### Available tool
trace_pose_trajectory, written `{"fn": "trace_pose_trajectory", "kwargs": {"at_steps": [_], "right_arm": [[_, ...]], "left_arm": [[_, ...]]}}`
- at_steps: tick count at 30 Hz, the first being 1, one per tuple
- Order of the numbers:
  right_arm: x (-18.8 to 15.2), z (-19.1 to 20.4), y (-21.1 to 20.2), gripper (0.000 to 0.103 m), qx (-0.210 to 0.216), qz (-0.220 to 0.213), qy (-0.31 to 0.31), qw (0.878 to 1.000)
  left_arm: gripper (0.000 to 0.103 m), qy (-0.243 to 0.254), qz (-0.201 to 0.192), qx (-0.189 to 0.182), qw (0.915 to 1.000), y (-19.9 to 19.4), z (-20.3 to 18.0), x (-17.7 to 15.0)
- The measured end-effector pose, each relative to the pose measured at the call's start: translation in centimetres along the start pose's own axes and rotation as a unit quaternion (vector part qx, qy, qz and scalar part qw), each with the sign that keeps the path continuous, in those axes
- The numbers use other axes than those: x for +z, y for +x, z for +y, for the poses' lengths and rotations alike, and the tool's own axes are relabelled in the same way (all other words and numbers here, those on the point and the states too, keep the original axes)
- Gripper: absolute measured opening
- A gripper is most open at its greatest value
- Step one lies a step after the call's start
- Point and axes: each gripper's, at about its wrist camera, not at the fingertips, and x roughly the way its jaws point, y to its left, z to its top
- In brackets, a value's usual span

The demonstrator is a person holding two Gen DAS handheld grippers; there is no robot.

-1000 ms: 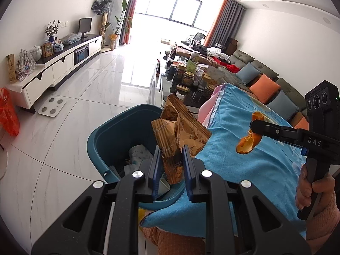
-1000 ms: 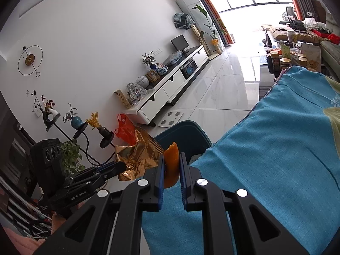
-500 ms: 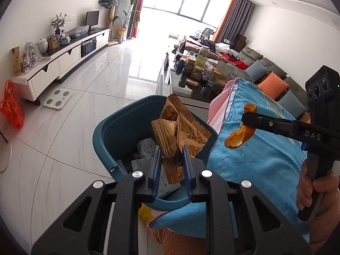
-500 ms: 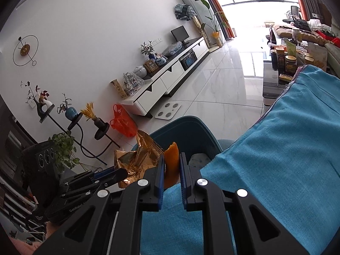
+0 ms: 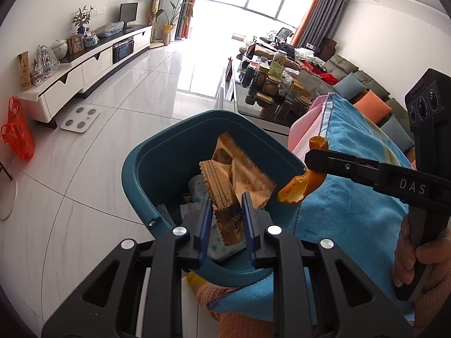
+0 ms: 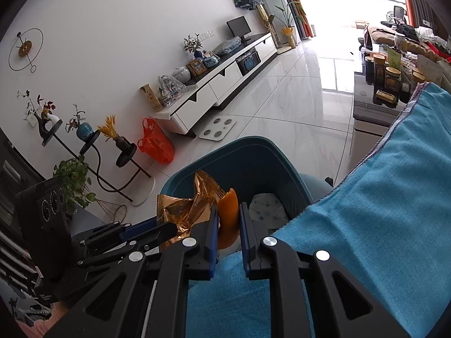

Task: Collect trash
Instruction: 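Open both tools to drop the wrapper and peel into the bin, then move both tools back over the table to the orange peel and tissue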

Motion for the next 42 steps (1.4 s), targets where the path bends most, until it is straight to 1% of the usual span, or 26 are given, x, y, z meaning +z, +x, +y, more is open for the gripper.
{"fn": "trace_pose_trajectory", "kwargs": {"at_steps": [4, 8, 11, 16, 18, 20, 22, 24, 27, 31, 32, 35, 39, 42], "right_arm": [[0.1, 0.1, 0.9, 0.015, -0.003, 0.012, 0.004, 1.000], [0.1, 0.0, 1.1, 0.024, -0.005, 0.015, 0.007, 1.000], [0.1, -0.3, 0.9, 0.024, -0.005, 0.013, 0.013, 1.000], [-0.1, -0.8, 0.2, 0.024, -0.002, 0.005, 0.019, 1.000], [-0.4, -1.1, -0.5, 0.024, 0.002, -0.001, 0.021, 1.000], [-0.8, -1.3, -1.5, 0.026, 0.004, -0.009, 0.022, 1.000], [-1.5, -1.5, -2.7, 0.028, 0.005, -0.020, 0.022, 1.000], [-2.1, -1.9, -4.3, 0.029, 0.002, -0.033, 0.020, 0.999], [-3.4, -2.5, -7.5, 0.035, -0.011, -0.061, 0.018, 0.998], [-5.8, -3.9, -12.1, 0.038, -0.043, -0.099, 0.023, 0.994], [-6.6, -4.4, -13.4, 0.041, -0.054, -0.109, 0.027, 0.992], [-9.2, -6.3, -16.9, 0.043, -0.094, -0.131, 0.048, 0.986], [-12.9, -9.4, -21.2, 0.043, -0.157, -0.151, 0.087, 0.972], [-15.7, -11.2, -24.2, 0.043, -0.207, -0.165, 0.116, 0.957]], "left_arm": [[0.020, -0.002, 0.007, 0.003, 1.0000, 1.1, -0.2, 0.2], [0.027, -0.008, 0.011, 0.006, 0.9999, 2.0, 0.0, 0.2], [0.030, -0.011, 0.010, 0.006, 0.9999, 2.2, 0.2, 0.1], [0.033, -0.009, -0.004, 0.004, 0.9999, 1.1, 0.1, -0.2], [0.037, -0.006, -0.012, 0.000, 0.9999, 0.4, -0.3, -0.3], [0.038, -0.001, -0.018, -0.007, 0.9998, -0.3, -0.7, -0.3], [0.042, 0.007, -0.027, -0.017, 0.9995, -1.0, -1.4, -0.4], [0.047, 0.018, -0.037, -0.030, 0.9987, -1.7, -2.3, -0.5], [0.050, 0.039, -0.048, -0.057, 0.9965, -2.6, -4.5, -0.5], [0.052, 0.082, -0.048, -0.099, 0.9905, -3.0, -8.5, -1.0], [0.052, 0.093, -0.045, -0.110, 0.9885, -3.0, -9.6, -1.2], [0.052, 0.123, -0.032, -0.145, 0.9813, -2.5, -13.1, -1.8], [0.052, 0.166, -0.009, -0.184, 0.9687, -1.5, -18.1, -3.0], [0.052, 0.198, 0.009, -0.209, 0.9575, -0.7, -21.6, -4.2]]}}
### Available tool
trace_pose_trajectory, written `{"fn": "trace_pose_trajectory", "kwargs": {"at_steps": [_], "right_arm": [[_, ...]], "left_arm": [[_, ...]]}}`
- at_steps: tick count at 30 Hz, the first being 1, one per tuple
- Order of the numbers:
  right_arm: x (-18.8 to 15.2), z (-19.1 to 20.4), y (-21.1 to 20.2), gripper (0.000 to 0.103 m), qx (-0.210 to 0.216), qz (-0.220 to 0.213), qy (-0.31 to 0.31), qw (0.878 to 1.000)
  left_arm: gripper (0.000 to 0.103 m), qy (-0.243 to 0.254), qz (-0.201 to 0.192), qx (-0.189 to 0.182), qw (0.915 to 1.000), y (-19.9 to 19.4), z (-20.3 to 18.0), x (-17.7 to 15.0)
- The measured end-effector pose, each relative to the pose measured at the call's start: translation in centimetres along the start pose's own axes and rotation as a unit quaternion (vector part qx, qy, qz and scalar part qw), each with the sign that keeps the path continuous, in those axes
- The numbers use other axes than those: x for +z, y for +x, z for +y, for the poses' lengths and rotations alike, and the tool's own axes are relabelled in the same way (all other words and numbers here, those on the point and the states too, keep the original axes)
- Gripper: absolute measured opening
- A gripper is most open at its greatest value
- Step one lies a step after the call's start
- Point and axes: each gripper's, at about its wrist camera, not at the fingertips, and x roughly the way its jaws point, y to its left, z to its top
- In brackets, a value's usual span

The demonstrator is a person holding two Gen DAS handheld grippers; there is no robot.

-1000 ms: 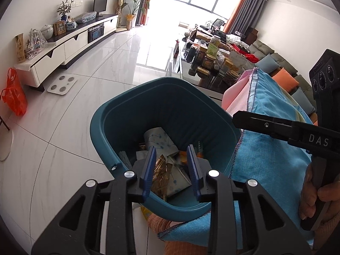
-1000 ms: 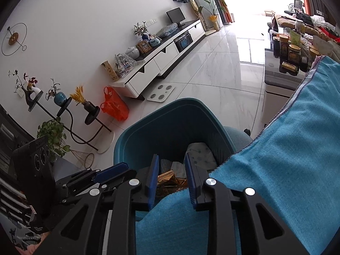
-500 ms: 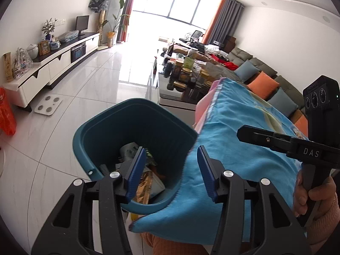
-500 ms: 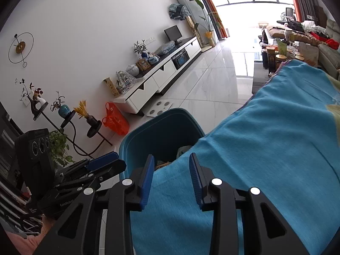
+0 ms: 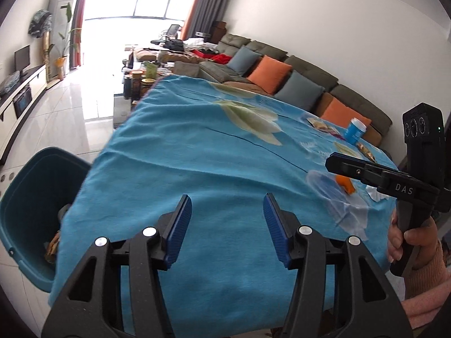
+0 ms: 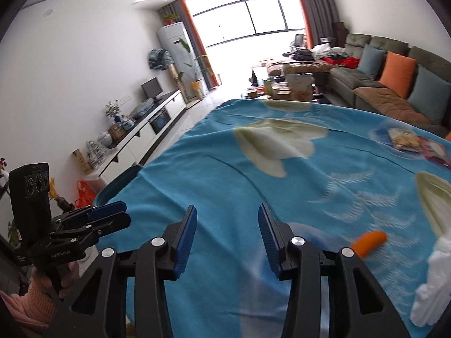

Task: Collect trash
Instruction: 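Move both tools back over the table to the orange peel and tissue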

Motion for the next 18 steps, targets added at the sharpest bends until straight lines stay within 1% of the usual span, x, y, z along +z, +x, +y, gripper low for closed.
{"fn": "trace_pose_trajectory", "kwargs": {"at_steps": [5, 10, 13, 18], "right_arm": [[-1.7, -5.2, -3.8, 0.043, -0.071, -0.024, 0.039, 0.996], [-3.2, -8.8, -6.7, 0.043, -0.124, -0.042, 0.067, 0.989], [-3.8, -10.6, -8.0, 0.043, -0.144, -0.050, 0.083, 0.985], [-4.9, -12.9, -9.3, 0.043, -0.163, -0.052, 0.104, 0.980]], "left_arm": [[0.052, 0.048, 0.024, -0.044, 0.9976, 3.4, -5.2, 0.7], [0.052, 0.084, 0.049, -0.079, 0.9921, 6.4, -10.0, 1.3], [0.052, 0.102, 0.061, -0.094, 0.9884, 7.7, -12.5, 1.7], [0.051, 0.121, 0.080, -0.110, 0.9833, 10.0, -15.5, 2.4]]}}
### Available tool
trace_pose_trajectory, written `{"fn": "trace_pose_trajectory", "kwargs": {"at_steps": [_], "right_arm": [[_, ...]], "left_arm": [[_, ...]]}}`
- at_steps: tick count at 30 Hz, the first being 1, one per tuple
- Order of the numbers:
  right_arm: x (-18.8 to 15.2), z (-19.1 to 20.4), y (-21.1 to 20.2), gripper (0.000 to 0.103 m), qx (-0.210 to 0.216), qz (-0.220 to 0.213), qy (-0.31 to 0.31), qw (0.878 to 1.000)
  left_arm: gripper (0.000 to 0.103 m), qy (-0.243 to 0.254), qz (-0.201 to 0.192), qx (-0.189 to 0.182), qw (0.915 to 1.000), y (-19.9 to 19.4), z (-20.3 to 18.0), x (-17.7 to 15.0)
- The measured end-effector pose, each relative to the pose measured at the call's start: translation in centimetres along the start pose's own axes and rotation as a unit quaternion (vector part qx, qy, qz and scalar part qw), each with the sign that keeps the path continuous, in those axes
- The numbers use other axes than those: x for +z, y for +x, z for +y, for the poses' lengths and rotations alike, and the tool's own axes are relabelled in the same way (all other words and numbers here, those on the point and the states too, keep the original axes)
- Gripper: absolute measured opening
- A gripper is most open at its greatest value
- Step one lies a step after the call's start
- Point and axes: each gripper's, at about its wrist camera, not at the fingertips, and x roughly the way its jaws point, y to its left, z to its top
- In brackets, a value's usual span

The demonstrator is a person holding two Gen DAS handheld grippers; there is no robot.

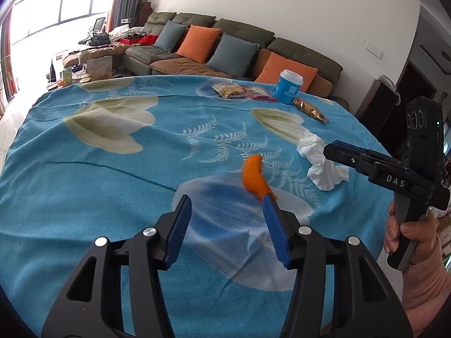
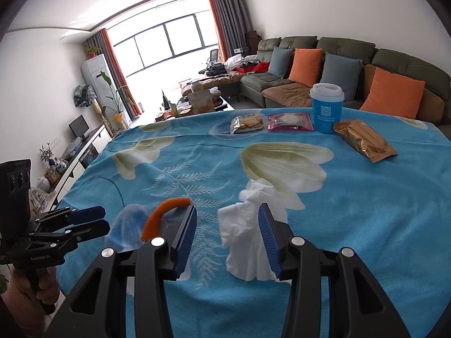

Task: Collect trash
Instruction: 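Move both tools back over the table to the orange peel and tissue, then grasp the orange peel with left tool while right grasps the white tissue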

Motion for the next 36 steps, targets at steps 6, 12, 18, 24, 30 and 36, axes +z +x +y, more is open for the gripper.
{"fn": "trace_pose_trajectory", "kwargs": {"at_steps": [6, 12, 18, 24, 30, 36], "right_arm": [[-0.4, -1.3, 0.4, 0.043, -0.006, 0.010, 0.011, 1.000], [-0.7, -1.9, 1.2, 0.043, 0.000, 0.023, 0.019, 1.000], [-0.9, -2.1, 1.6, 0.038, 0.009, 0.030, 0.021, 0.999], [-0.9, -2.0, 1.7, 0.019, 0.020, 0.035, 0.021, 0.999], [-0.9, -1.6, 1.7, 0.012, 0.024, 0.036, 0.009, 0.999], [-0.6, -1.2, 1.4, 0.011, 0.042, 0.027, 0.008, 0.999]], "left_arm": [[0.044, 0.010, 0.032, -0.008, 0.9994, 2.8, -1.4, 1.2], [0.044, 0.009, 0.052, -0.004, 0.9986, 4.9, -1.7, 2.1], [0.036, 0.008, 0.069, -0.012, 0.9975, 6.3, -2.0, 2.4], [0.025, 0.007, 0.072, -0.022, 0.9971, 6.6, -2.2, 2.3], [0.014, 0.004, 0.067, -0.022, 0.9975, 6.4, -2.3, 2.2], [0.013, 0.011, 0.054, -0.006, 0.9985, 5.1, -2.4, 1.8]]}}
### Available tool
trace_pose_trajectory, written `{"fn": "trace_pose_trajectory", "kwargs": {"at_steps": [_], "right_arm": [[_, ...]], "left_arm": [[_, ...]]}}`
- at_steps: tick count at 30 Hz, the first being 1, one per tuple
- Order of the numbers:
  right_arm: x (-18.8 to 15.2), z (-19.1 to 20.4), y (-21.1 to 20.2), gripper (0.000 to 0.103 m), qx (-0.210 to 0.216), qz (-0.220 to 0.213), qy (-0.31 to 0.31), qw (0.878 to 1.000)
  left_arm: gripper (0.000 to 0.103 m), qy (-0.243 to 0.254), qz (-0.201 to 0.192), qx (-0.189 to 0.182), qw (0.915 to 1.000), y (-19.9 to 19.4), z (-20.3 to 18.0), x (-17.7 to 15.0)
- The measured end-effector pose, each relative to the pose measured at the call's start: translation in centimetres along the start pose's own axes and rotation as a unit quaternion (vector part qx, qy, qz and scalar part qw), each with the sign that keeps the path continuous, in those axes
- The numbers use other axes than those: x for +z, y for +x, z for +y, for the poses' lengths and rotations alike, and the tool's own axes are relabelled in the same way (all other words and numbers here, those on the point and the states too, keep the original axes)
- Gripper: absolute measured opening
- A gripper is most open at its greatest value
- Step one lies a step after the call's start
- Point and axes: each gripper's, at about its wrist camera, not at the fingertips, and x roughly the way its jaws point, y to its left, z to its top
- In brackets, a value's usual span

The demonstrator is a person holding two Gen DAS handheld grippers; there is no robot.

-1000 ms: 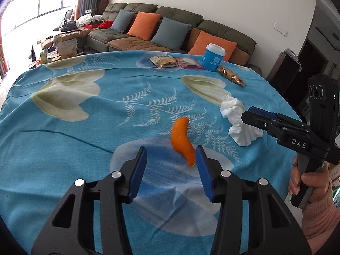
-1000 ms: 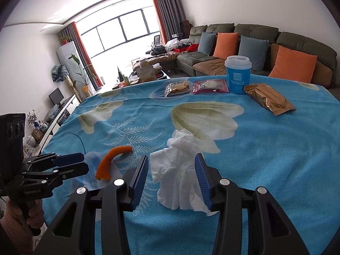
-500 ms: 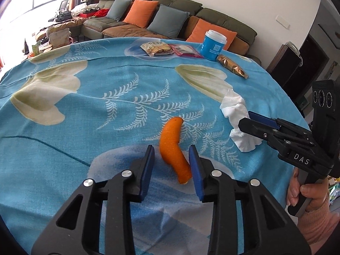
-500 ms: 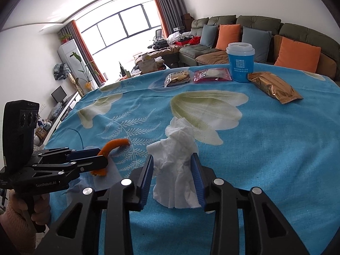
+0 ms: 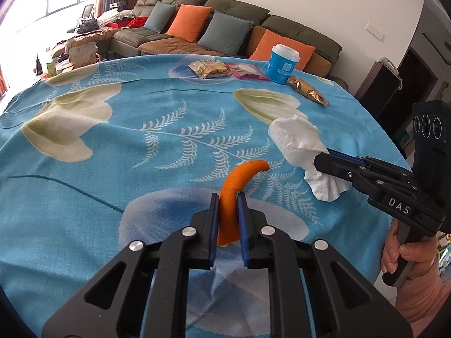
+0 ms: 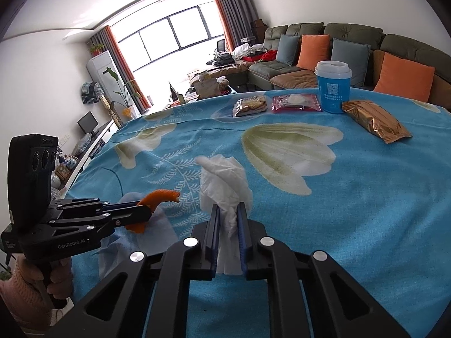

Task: Collect trash
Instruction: 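Grasp the orange peel with left tool while right grasps the white tissue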

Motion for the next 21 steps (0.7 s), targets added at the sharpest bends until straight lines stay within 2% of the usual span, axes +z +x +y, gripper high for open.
{"fn": "trace_pose_trajectory", "kwargs": {"at_steps": [11, 21], "right_arm": [[0.7, 3.0, -0.3, 0.011, 0.046, -0.017, -0.019, 0.999], [0.9, 6.2, 0.3, 0.011, 0.087, -0.015, -0.036, 0.995]], "left_arm": [[0.013, -0.014, -0.038, 0.017, 0.9990, -4.6, 1.2, -1.1], [0.013, -0.034, -0.070, 0.050, 0.9957, -9.3, 3.4, -2.9]]}}
